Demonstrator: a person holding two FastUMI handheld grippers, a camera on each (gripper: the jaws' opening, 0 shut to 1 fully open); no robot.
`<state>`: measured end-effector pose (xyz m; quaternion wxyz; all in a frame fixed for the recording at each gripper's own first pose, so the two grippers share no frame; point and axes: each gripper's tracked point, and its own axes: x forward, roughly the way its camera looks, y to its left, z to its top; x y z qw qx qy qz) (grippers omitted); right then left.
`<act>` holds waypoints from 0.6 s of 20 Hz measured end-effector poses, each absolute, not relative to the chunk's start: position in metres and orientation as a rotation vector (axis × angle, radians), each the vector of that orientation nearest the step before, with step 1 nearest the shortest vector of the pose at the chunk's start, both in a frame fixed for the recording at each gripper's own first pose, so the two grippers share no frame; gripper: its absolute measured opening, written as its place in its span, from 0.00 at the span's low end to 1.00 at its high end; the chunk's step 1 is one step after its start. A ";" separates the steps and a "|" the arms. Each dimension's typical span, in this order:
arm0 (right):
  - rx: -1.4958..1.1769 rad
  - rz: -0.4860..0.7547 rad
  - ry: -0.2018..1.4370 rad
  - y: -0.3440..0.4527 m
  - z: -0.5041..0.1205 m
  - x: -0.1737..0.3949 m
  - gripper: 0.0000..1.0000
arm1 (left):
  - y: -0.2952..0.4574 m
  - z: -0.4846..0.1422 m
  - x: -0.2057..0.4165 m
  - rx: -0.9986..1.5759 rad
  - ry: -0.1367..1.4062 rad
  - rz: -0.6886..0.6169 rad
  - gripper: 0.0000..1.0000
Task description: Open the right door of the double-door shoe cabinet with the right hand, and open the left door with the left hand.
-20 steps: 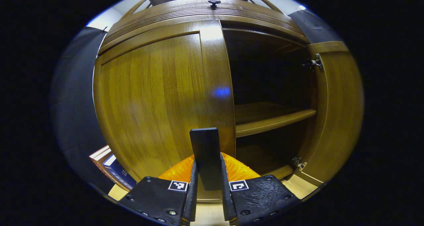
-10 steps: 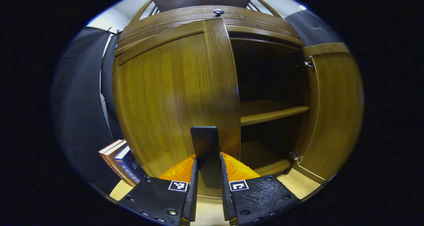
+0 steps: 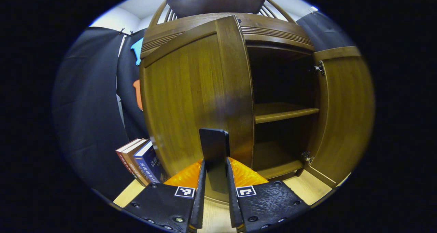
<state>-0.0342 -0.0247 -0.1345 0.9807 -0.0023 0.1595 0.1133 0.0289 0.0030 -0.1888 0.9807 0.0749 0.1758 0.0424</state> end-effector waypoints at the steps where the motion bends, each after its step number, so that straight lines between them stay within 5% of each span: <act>1: -0.005 0.237 0.321 -0.025 -0.134 -0.034 0.66 | 0.005 -0.188 0.024 0.151 0.354 0.097 0.36; 12: -0.007 0.329 0.332 -0.010 -0.139 -0.029 0.68 | 0.046 -0.177 -0.020 0.165 0.352 0.221 0.29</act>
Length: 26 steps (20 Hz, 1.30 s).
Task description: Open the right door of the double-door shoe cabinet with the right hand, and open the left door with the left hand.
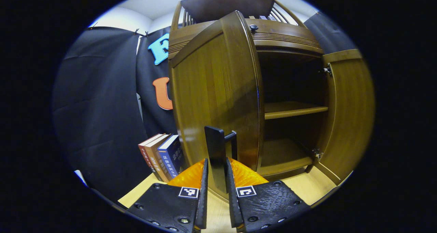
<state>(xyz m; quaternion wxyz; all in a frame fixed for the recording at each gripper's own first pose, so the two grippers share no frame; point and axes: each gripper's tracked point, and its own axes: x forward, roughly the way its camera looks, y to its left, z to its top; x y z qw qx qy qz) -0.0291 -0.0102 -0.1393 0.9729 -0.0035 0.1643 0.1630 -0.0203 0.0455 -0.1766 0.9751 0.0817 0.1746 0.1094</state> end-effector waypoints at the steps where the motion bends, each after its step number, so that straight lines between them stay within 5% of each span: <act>1: -0.006 0.338 0.330 -0.009 -0.139 -0.028 0.66 | 0.050 -0.175 -0.023 0.165 0.352 0.232 0.25; 15: -0.030 0.408 0.319 0.032 -0.136 -0.019 0.69 | 0.124 -0.169 -0.068 0.161 0.373 0.366 0.25; 26: -0.042 0.405 0.327 0.047 -0.138 -0.008 0.70 | 0.142 -0.169 -0.075 0.110 0.390 0.323 0.29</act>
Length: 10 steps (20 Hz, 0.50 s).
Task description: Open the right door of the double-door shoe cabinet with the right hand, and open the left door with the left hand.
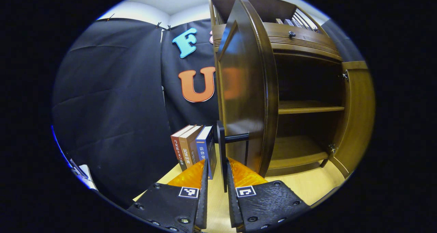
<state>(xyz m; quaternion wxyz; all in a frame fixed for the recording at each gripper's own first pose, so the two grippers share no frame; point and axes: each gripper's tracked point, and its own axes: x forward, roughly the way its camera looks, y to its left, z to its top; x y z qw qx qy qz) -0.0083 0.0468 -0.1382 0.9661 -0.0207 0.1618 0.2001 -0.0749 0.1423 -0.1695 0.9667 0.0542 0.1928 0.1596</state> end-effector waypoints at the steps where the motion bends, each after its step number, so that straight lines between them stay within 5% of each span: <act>1: -0.043 0.408 0.328 0.048 -0.138 -0.008 0.70 | 0.143 -0.170 -0.077 0.092 0.394 0.318 0.25; 4: -0.049 0.412 0.330 0.051 -0.139 -0.007 0.70 | 0.151 -0.169 -0.087 0.096 0.397 0.327 0.29; 10: -0.048 0.427 0.337 0.056 -0.140 -0.009 0.70 | 0.162 -0.171 -0.093 0.110 0.402 0.354 0.19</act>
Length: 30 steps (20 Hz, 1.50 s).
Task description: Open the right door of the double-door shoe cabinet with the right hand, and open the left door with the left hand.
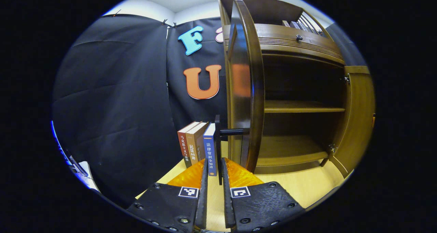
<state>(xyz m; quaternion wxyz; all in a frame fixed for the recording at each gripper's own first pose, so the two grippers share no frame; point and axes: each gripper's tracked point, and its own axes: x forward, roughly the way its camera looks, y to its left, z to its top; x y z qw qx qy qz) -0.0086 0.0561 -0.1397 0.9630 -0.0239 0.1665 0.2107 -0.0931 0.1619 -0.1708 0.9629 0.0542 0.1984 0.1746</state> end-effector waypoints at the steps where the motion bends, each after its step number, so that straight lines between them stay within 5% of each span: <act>1: -0.050 0.428 0.336 0.056 -0.139 -0.009 0.67 | 0.165 -0.172 -0.096 0.116 0.408 0.364 0.19; 9: -0.046 0.418 0.303 0.051 -0.127 -0.007 0.76 | 0.193 -0.155 -0.126 0.139 0.385 0.476 0.19; 12: -0.037 0.412 0.282 0.046 -0.119 -0.005 0.88 | 0.198 -0.139 -0.133 0.145 0.362 0.506 0.20; 22: 0.030 0.416 0.195 0.038 -0.076 -0.011 0.83 | 0.150 -0.047 -0.123 0.162 0.161 0.499 0.20; 23: 0.031 0.416 0.192 0.038 -0.075 -0.012 0.83 | 0.137 -0.039 -0.117 0.153 0.140 0.481 0.28; 24: 0.024 0.415 0.188 0.036 -0.077 -0.013 0.87 | 0.124 -0.030 -0.116 0.151 0.121 0.463 0.20; 29: -0.035 0.373 0.104 0.016 -0.052 -0.007 0.83 | 0.071 -0.021 -0.106 0.167 0.097 0.367 0.57; 30: -0.034 0.368 0.108 0.014 -0.053 -0.009 0.83 | 0.060 -0.019 -0.104 0.167 0.094 0.351 0.41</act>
